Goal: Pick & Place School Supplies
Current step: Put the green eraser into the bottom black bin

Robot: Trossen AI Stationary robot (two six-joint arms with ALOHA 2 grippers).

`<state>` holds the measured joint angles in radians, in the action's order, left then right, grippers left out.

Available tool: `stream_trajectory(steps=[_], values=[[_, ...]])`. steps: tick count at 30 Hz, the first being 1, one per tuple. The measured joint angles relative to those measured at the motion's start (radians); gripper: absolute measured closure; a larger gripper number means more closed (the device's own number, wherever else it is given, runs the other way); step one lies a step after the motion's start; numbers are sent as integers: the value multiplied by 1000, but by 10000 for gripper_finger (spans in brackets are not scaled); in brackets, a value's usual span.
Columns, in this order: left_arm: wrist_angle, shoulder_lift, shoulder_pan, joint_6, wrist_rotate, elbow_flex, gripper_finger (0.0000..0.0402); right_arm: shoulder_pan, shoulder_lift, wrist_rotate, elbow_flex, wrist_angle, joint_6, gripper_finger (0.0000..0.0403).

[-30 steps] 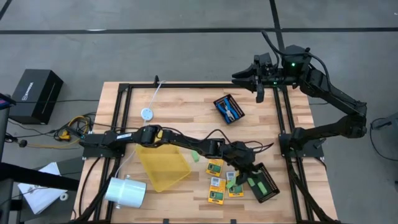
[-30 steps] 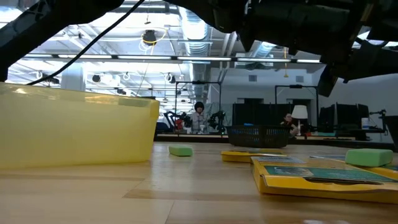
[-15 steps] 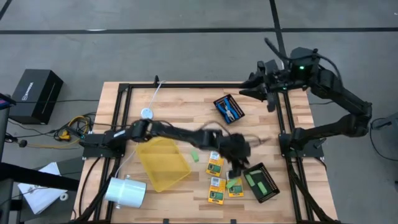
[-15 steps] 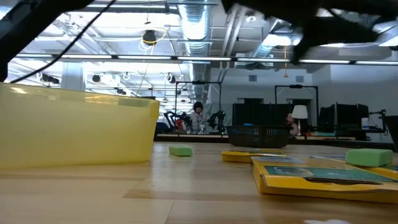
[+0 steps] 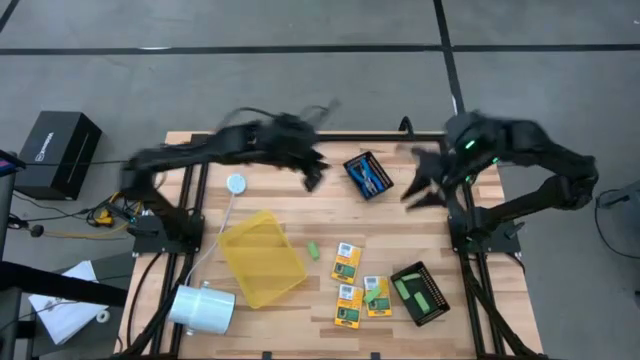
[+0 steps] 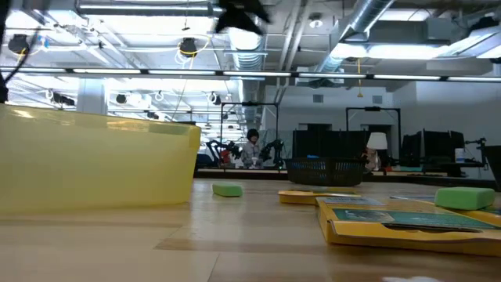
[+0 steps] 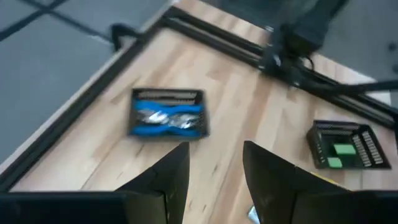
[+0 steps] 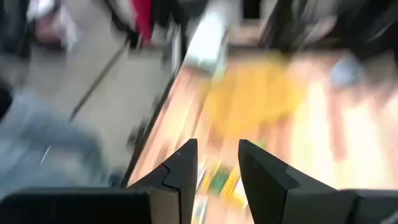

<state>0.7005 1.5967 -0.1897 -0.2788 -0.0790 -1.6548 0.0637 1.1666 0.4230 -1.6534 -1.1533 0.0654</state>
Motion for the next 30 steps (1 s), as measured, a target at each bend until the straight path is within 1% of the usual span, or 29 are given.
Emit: stream_trajectory(steps=[2, 6, 9, 11, 13, 16, 20, 21, 24, 26, 30], values=[[-5, -114, -20, -53, -20, 92, 259, -49, 19, -2, 37, -38, 22, 294], [-9, -298, -23, -160, -52, 252, 259, -152, 29, -2, 185, 16, 41, 294], [-10, -391, 20, -237, -98, 346, 259, -211, 63, -6, 314, 63, 50, 294], [-14, -436, 68, -283, -148, 410, 260, -241, 97, -22, 373, 104, 51, 294], [-20, -456, 116, -331, -182, 469, 259, -278, 139, -60, 404, 118, 63, 294], [-28, -462, 182, -401, -187, 551, 259, -336, 226, -120, 406, 148, 92, 294], [-81, -444, 269, -508, -189, 648, 259, -403, 326, -131, 381, 182, 92, 294], [-121, -435, 290, -531, -194, 667, 259, -419, 346, -135, 378, 187, 92, 294], [-198, -412, 346, -573, -231, 709, 259, -456, 408, -156, 367, 249, 92, 294], [-251, -388, 370, -582, -239, 723, 259, -481, 443, -214, 368, 272, 91, 294], [-287, -353, 384, -594, -244, 727, 259, -508, 524, -321, 368, 317, 85, 294]])
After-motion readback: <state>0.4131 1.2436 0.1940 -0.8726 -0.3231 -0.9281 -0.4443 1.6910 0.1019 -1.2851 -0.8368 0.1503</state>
